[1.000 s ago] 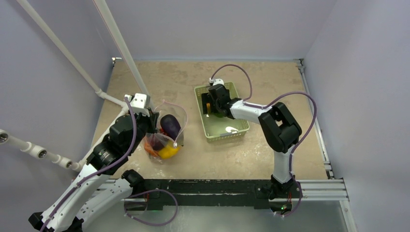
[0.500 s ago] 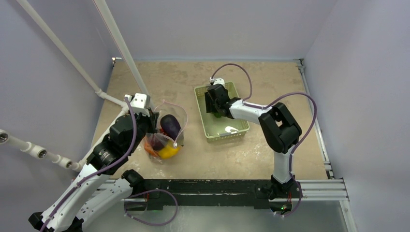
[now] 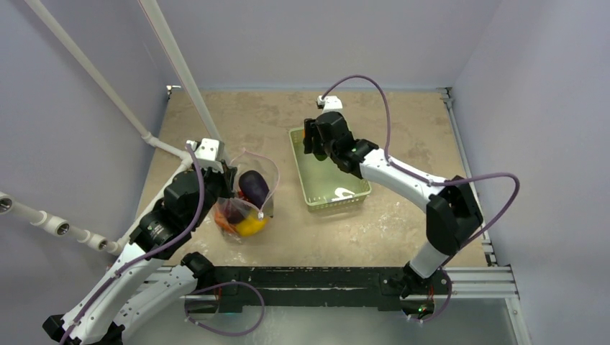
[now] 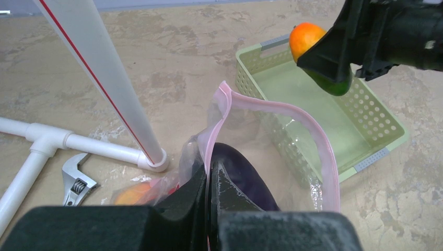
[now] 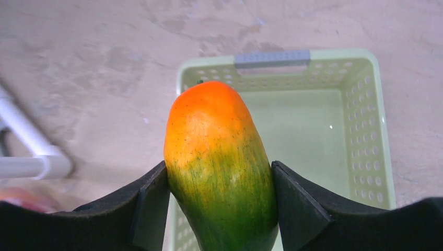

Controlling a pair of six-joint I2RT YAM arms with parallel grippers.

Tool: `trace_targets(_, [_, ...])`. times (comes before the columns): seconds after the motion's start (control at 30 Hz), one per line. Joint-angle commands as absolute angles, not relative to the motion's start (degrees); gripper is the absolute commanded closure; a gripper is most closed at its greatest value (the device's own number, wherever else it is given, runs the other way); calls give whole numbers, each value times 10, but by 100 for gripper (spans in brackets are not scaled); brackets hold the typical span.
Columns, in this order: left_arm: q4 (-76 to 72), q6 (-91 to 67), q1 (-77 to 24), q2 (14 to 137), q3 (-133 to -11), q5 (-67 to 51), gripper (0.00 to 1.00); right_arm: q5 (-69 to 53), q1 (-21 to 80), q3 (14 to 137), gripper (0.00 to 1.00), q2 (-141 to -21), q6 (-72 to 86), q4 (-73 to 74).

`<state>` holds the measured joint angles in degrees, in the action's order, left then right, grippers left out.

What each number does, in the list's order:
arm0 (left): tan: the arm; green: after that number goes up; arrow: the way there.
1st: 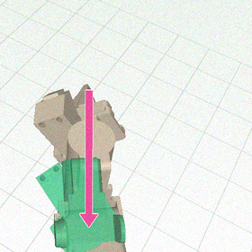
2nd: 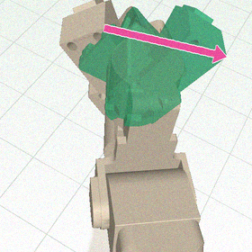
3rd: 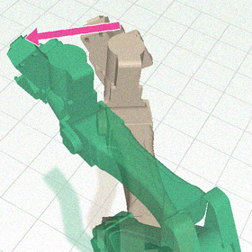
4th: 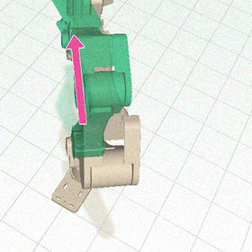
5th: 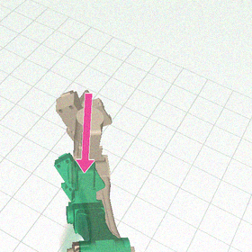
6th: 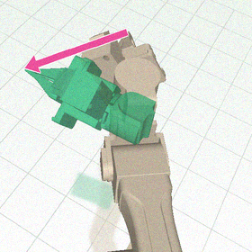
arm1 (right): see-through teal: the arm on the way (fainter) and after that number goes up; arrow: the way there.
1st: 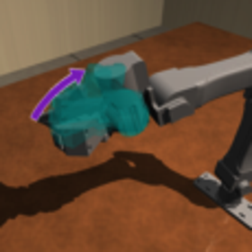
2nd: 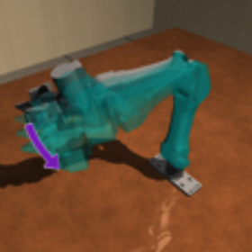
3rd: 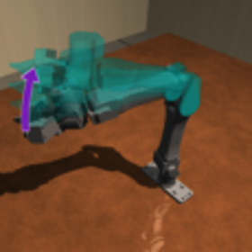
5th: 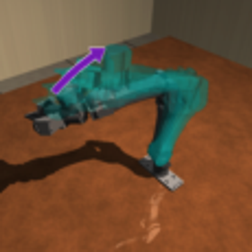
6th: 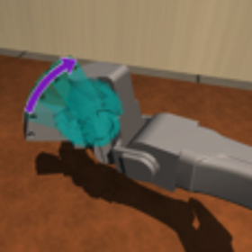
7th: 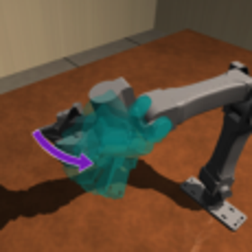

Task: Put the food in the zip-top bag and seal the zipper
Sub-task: Pick up the fake fruit from the bin, then place the fake fruit in the zipper food storage bag.

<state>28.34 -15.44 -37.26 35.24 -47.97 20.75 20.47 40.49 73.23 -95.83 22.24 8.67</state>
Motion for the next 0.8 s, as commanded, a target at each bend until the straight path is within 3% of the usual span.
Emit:
trace_targets(0.0, [264, -151, -370, 352, -479, 202, 100, 190, 431, 766, 75, -901, 212, 92])
trace_targets(0.27, [264, -152, -371, 352, -478, 201, 100, 96, 476, 770, 75, -839, 170, 59])
trace_targets(0.77, [264, -151, -370, 352, -478, 201, 100, 29, 577, 786, 73, -801, 128, 56])
